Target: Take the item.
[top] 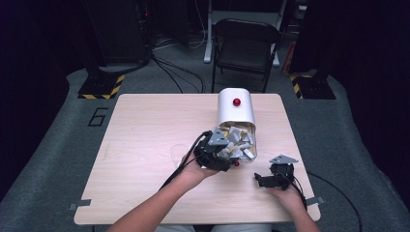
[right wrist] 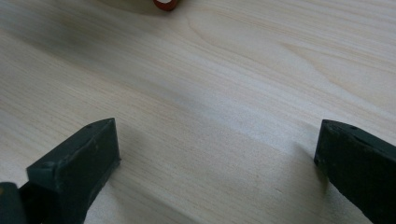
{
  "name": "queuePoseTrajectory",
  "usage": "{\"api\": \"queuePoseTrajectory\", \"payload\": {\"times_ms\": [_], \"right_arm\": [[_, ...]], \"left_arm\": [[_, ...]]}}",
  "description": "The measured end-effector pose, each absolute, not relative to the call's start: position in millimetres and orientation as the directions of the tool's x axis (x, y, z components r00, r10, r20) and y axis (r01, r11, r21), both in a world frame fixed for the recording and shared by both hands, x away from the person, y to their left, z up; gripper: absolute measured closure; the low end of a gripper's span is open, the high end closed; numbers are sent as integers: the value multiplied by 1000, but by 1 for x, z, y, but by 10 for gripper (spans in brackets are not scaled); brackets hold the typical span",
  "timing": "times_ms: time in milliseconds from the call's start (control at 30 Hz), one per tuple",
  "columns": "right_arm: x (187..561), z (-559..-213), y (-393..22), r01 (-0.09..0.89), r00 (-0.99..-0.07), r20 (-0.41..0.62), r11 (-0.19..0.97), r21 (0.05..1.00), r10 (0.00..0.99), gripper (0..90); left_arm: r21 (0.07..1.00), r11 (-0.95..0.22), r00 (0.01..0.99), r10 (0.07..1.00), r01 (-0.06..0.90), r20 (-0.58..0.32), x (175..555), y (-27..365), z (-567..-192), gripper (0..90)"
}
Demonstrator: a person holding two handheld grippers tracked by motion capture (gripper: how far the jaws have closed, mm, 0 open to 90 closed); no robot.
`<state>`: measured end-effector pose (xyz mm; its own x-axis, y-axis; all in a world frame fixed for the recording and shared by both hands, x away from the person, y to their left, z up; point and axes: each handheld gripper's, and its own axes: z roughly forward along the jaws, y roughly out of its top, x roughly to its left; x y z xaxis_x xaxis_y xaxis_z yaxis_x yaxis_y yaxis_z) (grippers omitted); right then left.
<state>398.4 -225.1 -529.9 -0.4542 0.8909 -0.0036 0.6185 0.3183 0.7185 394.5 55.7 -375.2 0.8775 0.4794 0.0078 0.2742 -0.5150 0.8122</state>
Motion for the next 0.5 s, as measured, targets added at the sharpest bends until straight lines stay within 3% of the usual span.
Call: {"api": "queuePoseTrajectory", "payload": {"times_ms": [500], "right_arm": [[398, -530, -225, 618, -454, -3, 317, 719, 891, 0]], "left_arm": [[812, -533, 877, 477, 237, 57, 394, 42, -378, 491]]}}
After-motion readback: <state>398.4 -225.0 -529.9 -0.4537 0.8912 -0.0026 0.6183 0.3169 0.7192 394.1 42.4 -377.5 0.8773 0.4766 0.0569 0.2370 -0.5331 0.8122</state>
